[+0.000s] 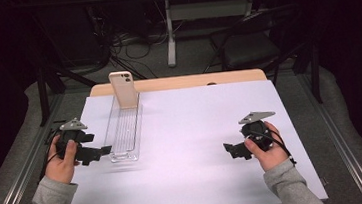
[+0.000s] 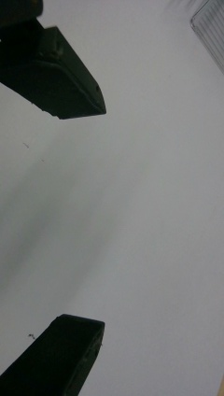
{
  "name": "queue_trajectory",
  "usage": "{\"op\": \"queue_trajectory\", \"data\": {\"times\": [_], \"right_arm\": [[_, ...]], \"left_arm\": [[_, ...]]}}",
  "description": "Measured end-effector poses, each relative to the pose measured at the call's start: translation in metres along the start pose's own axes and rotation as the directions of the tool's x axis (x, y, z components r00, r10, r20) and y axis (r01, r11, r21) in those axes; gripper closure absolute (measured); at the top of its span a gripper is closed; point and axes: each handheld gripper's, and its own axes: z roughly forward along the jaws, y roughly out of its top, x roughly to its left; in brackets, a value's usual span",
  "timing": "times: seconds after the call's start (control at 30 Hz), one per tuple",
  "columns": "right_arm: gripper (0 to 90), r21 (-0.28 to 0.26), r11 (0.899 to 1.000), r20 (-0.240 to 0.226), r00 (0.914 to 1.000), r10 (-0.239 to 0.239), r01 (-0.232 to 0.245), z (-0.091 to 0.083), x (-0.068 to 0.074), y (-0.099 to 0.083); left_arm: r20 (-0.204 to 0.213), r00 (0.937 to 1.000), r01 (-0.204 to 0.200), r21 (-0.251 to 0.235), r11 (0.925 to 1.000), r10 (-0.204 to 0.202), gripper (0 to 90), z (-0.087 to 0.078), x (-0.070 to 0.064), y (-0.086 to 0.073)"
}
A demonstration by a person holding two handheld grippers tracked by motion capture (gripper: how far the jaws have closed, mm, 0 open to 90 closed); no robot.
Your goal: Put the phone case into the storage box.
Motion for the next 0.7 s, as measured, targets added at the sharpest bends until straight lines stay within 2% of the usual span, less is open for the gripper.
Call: {"op": "queue_trajectory", "data": {"times": [0.23, 0.4, 0.7], "right_arm": [[0.0, 0.008, 1.0, 0.004, 1.0, 0.004, -0.004, -0.003, 0.001, -0.012], [0.0, 0.007, 1.0, 0.001, 0.9999, 0.013, -0.013, -0.004, 0.002, -0.02], [0.0, 0.025, 1.0, 0.008, 1.0, 0.0, 0.0, -0.003, 0.005, -0.033]], "left_arm": [[0.017, 0.9996, 0.023, 0.011, 0.9997, -0.023, 15.0, 0.005, -0.003, -0.018], [0.008, 0.9998, 0.018, 0.016, 0.9997, -0.018, 15.1, 0.007, -0.006, -0.027], [0.006, 1.0, 0.006, 0.0, 1.0, -0.006, 15.1, 0.008, -0.015, -0.04]]}}
